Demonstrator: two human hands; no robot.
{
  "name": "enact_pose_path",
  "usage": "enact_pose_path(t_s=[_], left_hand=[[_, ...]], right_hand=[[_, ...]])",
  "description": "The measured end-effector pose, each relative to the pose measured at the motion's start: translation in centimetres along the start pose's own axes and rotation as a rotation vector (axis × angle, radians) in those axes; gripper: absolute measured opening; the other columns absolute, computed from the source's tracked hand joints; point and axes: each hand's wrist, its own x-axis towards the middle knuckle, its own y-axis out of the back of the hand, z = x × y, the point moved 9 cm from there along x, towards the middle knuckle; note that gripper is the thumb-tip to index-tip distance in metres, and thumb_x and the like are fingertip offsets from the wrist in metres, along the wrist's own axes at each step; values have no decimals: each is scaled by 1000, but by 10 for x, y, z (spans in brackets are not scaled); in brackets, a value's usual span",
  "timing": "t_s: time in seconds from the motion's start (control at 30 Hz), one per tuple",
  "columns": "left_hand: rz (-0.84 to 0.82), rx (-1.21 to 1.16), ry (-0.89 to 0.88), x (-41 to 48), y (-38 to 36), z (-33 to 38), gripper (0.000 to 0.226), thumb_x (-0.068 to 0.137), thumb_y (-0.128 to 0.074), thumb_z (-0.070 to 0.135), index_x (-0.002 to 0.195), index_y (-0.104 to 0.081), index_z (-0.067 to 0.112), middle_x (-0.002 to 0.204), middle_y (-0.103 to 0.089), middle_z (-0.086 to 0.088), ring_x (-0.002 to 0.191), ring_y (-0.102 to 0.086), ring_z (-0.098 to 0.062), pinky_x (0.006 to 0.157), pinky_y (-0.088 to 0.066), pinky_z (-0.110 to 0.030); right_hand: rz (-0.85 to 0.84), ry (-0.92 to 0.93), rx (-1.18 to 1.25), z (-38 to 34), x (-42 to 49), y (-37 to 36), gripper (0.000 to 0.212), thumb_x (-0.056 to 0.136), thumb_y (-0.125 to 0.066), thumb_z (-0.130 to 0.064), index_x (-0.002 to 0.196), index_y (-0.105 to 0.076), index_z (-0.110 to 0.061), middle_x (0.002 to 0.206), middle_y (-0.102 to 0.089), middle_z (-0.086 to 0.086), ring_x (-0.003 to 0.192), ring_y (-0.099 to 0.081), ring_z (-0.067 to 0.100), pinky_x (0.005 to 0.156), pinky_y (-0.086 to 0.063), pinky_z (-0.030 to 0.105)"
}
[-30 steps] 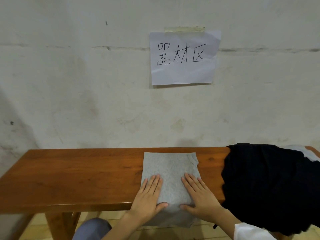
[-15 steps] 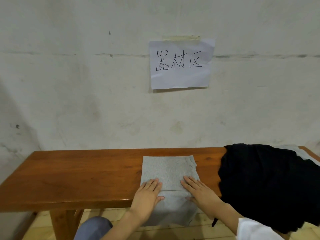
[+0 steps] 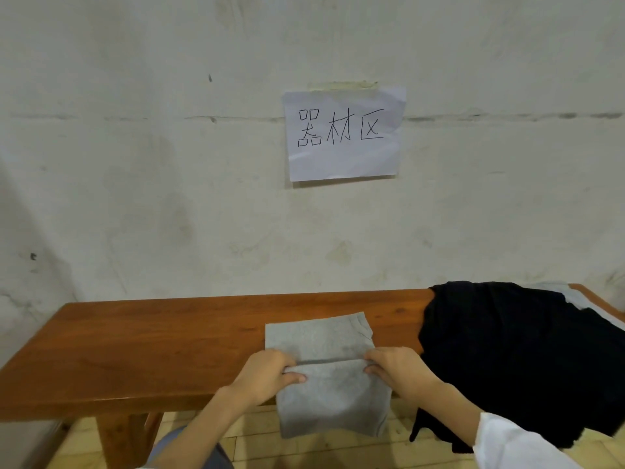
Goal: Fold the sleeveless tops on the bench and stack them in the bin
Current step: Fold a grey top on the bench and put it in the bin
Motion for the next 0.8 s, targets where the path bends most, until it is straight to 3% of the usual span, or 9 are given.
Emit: enact_pose_path(t_s=[0.07,0.23,0.43,0.6,0.7,0.8], left_hand=[[65,-53,6,3,15,-3,34,86,-52,60,64,-46,34,59,-49,12,53,-48,-4,54,-34,-15],[276,-166,-57,17,72,7,61,81,-39,74,69,-60,18,63,-58,4,56,-51,-8,57,-41,-26],[444,9,-16,56,155,22,26,95,-52,33,91,-66,11,87,-58,-5,85,-57,-23,68,-41,-33],[703,29,-23,56,205,35,16,92,-57,16,101,-69,12,89,-50,-1,86,-53,-22,68,-40,-31],[667,101,-73,47,179,30,20,84,-62,2,100,-70,11,88,-54,-4,80,-56,-25,66,-42,-31],[494,201,-149,38,110,22,32,69,-67,-9,91,-69,15,84,-57,-4,73,-60,-26,62,-44,-28]], right_hand=[[38,-17,58,4,1,13,26,99,-41,-36,105,-61,-19,97,-58,-7,95,-57,14,77,-42,23],[225,-9,86,16,23,82,22,100,-43,-25,113,-59,-17,108,-51,-1,97,-50,18,86,-42,30],[399,-84,36,34,61,158,20,97,-49,-22,111,-63,-17,111,-51,4,101,-50,24,84,-38,33],[702,-106,80,25,54,204,16,92,-57,-16,104,-68,-14,102,-56,5,95,-51,23,80,-34,31],[775,-128,47,19,38,179,20,76,-67,1,91,-69,-12,89,-58,7,83,-55,28,72,-34,32],[558,-210,89,19,26,110,23,82,-59,-3,97,-66,-19,98,-56,2,95,-52,25,78,-33,31]])
